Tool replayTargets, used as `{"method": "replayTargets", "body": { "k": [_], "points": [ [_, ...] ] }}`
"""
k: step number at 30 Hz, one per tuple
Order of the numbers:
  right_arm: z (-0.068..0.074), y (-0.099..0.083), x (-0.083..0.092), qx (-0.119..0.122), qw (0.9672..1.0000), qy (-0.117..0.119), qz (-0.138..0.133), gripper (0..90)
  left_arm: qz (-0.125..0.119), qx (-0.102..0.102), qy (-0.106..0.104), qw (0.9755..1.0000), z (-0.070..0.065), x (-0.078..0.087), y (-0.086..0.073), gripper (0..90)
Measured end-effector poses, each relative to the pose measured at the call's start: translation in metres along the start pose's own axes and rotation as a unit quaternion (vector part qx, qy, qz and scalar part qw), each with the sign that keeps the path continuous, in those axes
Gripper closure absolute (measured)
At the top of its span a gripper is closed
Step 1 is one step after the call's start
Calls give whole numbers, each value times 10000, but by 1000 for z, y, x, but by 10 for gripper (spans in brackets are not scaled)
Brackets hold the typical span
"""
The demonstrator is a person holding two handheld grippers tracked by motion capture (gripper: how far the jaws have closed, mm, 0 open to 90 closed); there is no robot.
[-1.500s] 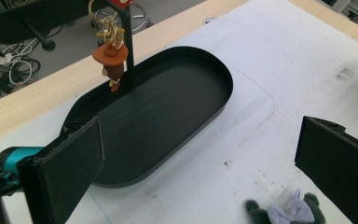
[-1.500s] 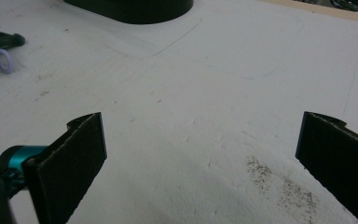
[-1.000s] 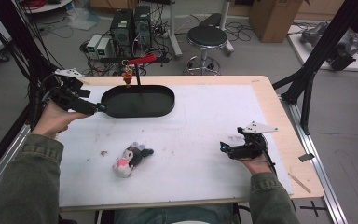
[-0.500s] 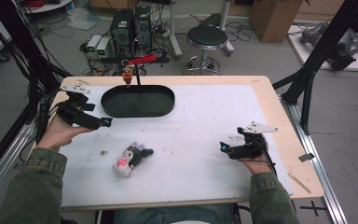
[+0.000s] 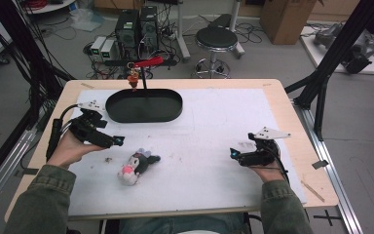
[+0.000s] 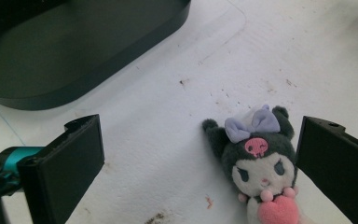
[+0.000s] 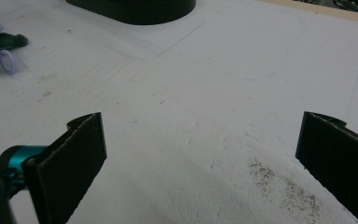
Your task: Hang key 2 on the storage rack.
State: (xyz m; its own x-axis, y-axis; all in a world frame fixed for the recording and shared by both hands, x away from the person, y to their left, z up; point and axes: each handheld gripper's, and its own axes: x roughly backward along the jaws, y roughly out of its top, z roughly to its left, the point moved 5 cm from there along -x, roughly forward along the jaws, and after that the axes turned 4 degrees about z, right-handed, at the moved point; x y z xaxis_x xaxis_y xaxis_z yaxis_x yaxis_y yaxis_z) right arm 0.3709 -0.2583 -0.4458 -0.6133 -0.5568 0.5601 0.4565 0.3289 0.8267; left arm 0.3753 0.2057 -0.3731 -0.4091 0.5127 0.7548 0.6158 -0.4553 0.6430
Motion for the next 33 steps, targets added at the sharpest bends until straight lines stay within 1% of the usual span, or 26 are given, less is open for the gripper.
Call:
{"method": "replayTargets", "body": {
  "k": [3, 5, 6, 7, 11, 13, 15, 18, 21, 22, 23, 25, 28, 30, 33],
  "points": [
    [0, 0, 0, -1, 10000, 17, 22, 6, 51, -12, -28, 10000, -4, -5, -4, 17],
    [0, 0, -1, 25, 10000, -13, 10, 7, 152, -8, -80, 9999, -7, -10, -7, 17],
    [0, 0, -1, 0, 10000, 0, 18, 6, 205, -3, -95, 9997, -9, -12, -9, 17],
    [0, 0, -1, 9, 10000, -2, 13, 6, 243, -43, -94, 9997, -9, -15, -10, 17],
    [0, 0, -1, 7, 10000, -9, 30, 6, 402, 10, -145, 9991, -12, -24, -16, 17],
    [-1, 0, -1, 26, 10000, -18, 30, 6, 489, -7, -200, 9986, -15, -27, -19, 17],
    [-1, 0, -1, 6, 10000, -14, 34, 6, 530, -11, -208, 9984, -18, -29, -20, 17],
    [-1, 0, 0, 2, 10000, -27, 33, 6, 592, -64, -290, 9978, -22, -31, -21, 17],
    [-1, 0, 0, 28, 10000, -25, 28, 6, 674, -116, -304, 9972, -27, -33, -23, 17],
    [-1, 0, 0, 31, 10000, -27, 30, 7, 720, -113, -309, 9969, -28, -33, -23, 17],
    [-1, 0, 0, 29, 10000, -26, 32, 7, 711, -85, -296, 9970, -30, -35, -25, 17],
    [-1, 0, 0, 16, 10000, -35, 28, 6, 728, -45, -356, 9967, -32, -38, -28, 17],
    [-2, 0, 0, 10, 10000, -35, 21, 6, 837, -9, -307, 9960, -34, -45, -37, 17],
    [-1, 0, 0, 5, 10000, -38, 24, 6, 849, -8, -347, 9958, -36, -46, -39, 17],
    [-2, 0, 0, 13, 10000, -35, 21, 7, 876, 8, -257, 9958, -38, -47, -43, 17]
  ]
}}
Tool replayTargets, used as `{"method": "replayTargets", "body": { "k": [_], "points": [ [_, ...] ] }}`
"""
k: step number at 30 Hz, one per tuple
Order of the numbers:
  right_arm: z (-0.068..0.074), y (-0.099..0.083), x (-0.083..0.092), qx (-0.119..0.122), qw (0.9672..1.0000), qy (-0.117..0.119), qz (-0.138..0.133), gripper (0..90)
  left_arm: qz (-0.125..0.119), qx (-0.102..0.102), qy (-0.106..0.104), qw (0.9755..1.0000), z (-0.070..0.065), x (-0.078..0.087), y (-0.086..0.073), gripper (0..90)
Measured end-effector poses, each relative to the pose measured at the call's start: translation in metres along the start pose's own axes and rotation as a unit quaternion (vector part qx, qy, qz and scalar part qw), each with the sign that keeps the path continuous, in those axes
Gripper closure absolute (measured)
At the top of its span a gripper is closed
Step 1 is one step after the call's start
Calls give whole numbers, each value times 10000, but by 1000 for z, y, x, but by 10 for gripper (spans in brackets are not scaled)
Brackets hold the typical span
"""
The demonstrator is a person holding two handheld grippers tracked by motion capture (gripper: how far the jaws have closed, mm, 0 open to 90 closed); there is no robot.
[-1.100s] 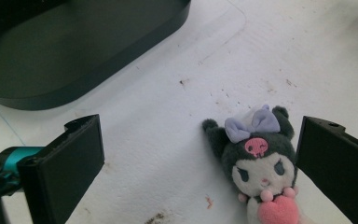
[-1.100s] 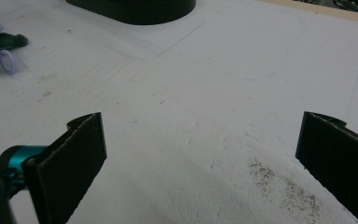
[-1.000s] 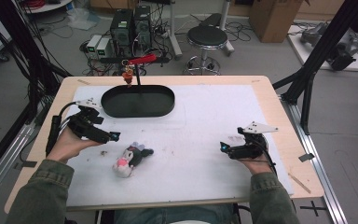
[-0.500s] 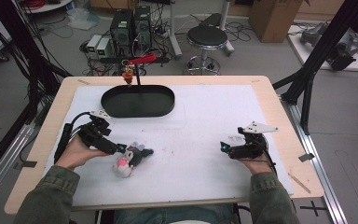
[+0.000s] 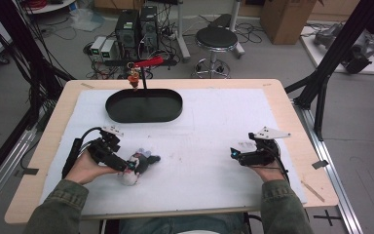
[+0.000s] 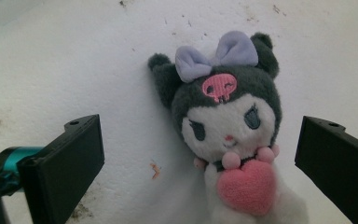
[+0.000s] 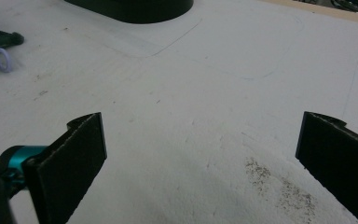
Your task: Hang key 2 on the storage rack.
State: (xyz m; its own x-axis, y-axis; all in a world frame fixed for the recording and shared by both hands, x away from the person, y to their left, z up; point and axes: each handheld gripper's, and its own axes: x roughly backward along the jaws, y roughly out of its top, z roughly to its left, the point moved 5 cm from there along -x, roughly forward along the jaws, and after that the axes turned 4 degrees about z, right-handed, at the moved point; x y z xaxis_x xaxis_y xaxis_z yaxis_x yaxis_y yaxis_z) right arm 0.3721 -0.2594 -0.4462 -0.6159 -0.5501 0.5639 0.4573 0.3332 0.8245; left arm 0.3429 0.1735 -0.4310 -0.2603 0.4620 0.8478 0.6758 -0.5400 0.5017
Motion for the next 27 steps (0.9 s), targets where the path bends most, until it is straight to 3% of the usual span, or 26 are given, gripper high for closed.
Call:
{"method": "replayTargets", "body": {
  "k": [4, 10, 13, 22, 27],
  "points": [
    [0, 0, 0, -10, 10000, -14, 3, 7, 14, 32, -10, 10000, -4, -3, -4, 17],
    [0, 0, 0, 0, 10000, -11, -9, 6, 239, -5, -44, 9997, -11, -12, -11, 17],
    [0, 0, 0, -22, 10000, -11, -1, 6, 412, -90, 43, 9991, -13, -17, -13, 17],
    [-1, 0, 0, 2, 10000, -18, -1, 6, 662, -192, 77, 9976, -17, -28, -17, 17],
    [-1, 0, 0, -5, 10000, -14, 3, 6, 727, -202, 214, 9969, -18, -31, -18, 16]
  ]
}}
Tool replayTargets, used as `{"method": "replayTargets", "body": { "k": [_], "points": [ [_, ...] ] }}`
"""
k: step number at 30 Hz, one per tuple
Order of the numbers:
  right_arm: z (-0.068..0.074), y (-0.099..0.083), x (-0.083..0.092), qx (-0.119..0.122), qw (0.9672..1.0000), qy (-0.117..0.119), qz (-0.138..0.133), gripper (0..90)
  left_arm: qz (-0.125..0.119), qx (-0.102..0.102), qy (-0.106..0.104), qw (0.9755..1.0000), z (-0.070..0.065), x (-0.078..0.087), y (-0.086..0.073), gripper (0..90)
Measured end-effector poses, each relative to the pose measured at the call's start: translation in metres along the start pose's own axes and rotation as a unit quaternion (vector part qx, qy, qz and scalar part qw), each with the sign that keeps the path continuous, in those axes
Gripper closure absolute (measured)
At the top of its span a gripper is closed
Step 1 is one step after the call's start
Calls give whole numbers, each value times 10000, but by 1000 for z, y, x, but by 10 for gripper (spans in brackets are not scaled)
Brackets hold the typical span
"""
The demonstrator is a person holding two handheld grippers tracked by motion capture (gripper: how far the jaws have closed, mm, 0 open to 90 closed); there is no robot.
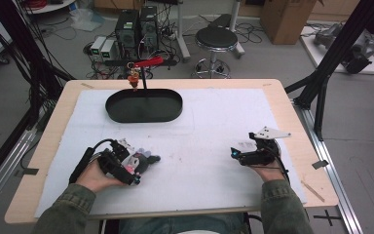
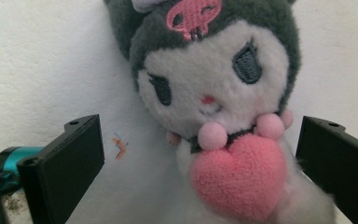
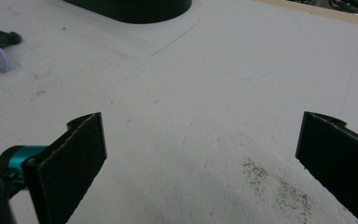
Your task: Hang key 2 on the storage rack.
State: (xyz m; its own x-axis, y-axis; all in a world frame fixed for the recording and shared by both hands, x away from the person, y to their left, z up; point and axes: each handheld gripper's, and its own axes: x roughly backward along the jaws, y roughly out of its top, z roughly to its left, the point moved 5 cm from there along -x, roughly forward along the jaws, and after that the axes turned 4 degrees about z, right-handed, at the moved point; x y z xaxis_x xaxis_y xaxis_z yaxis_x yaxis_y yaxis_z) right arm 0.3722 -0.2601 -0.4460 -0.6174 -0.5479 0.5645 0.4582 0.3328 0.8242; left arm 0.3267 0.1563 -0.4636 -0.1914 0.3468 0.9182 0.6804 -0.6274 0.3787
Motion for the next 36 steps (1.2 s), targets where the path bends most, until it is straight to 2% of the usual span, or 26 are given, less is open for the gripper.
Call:
{"method": "replayTargets", "body": {
  "k": [3, 6, 8, 10, 12, 14, 15, 20, 26, 36],
  "points": [
    [-1, 0, 0, 39, 10000, -10, -17, 6, 34, -9, 53, 10000, -1, -2, 0, 19],
    [-1, 0, 0, 39, 10000, -7, -14, 6, 184, 5, 159, 9997, -2, -6, -1, 30],
    [-1, 0, 1, 43, 10000, -3, -14, 6, 196, -65, 179, 9996, -4, -7, -1, 75],
    [-1, 0, 1, 39, 10000, -5, -14, 6, 159, -24, 223, 9996, -5, -7, 1, 109],
    [-1, 0, 0, 29, 10000, -4, -10, 6, 90, -23, 133, 9999, -6, -4, 1, 192],
    [0, 0, 0, 29, 10000, -7, -12, 7, 5, -28, -33, 10000, -7, 0, 2, 334],
    [-1, 0, 0, 33, 10000, -7, -15, 6, -1, -40, 7, 10000, -8, 0, 2, 394],
    [0, 0, 1, 36, 10000, 3, -14, 6, -118, -118, 100, 9998, -8, 3, 2, 476],
    [-1, 0, 0, 37, 10000, 4, -12, 6, -217, -147, -10, 9997, -8, 8, 3, 495],
    [0, 0, 0, 37, 10000, 10, -11, 6, -496, -86, 85, 9987, 0, 33, 12, 499]
  ]
}}
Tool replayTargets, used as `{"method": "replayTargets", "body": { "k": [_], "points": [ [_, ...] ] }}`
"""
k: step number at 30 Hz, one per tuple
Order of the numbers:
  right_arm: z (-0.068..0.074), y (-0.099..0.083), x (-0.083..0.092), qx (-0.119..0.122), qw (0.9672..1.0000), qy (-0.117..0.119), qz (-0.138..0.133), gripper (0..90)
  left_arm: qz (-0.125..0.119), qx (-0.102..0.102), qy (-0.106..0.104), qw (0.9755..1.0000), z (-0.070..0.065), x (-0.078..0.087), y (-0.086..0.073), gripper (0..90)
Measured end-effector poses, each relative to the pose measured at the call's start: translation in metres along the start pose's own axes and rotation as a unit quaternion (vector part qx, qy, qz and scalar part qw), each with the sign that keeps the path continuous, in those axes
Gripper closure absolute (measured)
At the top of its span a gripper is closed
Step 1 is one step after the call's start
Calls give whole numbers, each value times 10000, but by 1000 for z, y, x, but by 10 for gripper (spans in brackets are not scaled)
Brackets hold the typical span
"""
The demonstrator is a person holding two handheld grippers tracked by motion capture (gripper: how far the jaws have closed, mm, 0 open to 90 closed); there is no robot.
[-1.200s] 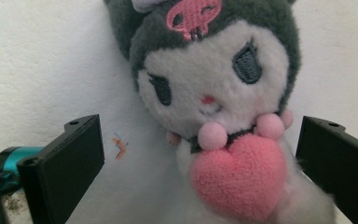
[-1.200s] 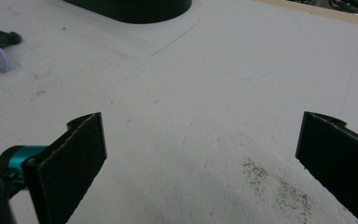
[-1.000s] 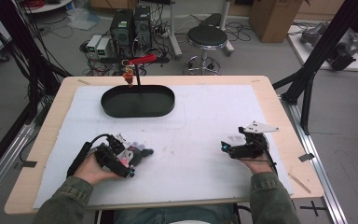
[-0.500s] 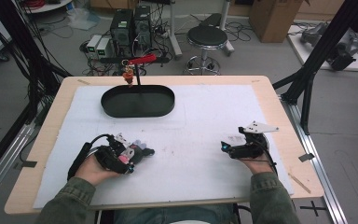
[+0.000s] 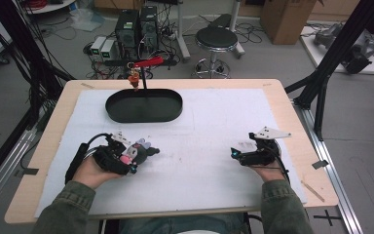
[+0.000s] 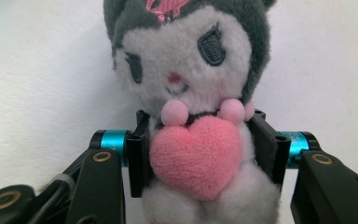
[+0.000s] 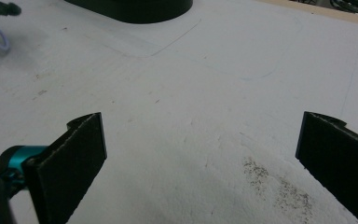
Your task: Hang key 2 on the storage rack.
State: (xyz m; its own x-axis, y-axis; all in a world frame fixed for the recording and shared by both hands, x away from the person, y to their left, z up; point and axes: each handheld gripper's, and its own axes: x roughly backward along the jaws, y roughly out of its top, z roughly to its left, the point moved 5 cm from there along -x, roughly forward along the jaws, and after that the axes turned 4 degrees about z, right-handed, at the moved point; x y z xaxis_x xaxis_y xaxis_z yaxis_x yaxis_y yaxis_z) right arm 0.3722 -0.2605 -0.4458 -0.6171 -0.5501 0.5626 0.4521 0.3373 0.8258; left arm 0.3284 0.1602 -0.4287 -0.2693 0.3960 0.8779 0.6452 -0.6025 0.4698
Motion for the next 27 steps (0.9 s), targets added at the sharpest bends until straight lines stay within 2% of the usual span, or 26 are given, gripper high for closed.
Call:
{"method": "replayTargets", "body": {
  "k": [7, 16, 22, 27],
  "points": [
    [0, 0, 0, 1, 10000, 1, -2, 6, -81, 6, 87, 9999, 7, 13, 9, 499],
    [0, 0, 0, 13, 10000, -11, -11, 6, -122, -107, 253, 9995, 13, 30, 25, 498],
    [0, 0, 0, 2, 10000, 0, 1, 6, -129, -203, 226, 9995, 16, 37, 39, 498],
    [0, 0, 0, -5, 10000, 9, -2, 6, -96, -267, 291, 9992, 20, 42, 50, 499]
  ]
}}
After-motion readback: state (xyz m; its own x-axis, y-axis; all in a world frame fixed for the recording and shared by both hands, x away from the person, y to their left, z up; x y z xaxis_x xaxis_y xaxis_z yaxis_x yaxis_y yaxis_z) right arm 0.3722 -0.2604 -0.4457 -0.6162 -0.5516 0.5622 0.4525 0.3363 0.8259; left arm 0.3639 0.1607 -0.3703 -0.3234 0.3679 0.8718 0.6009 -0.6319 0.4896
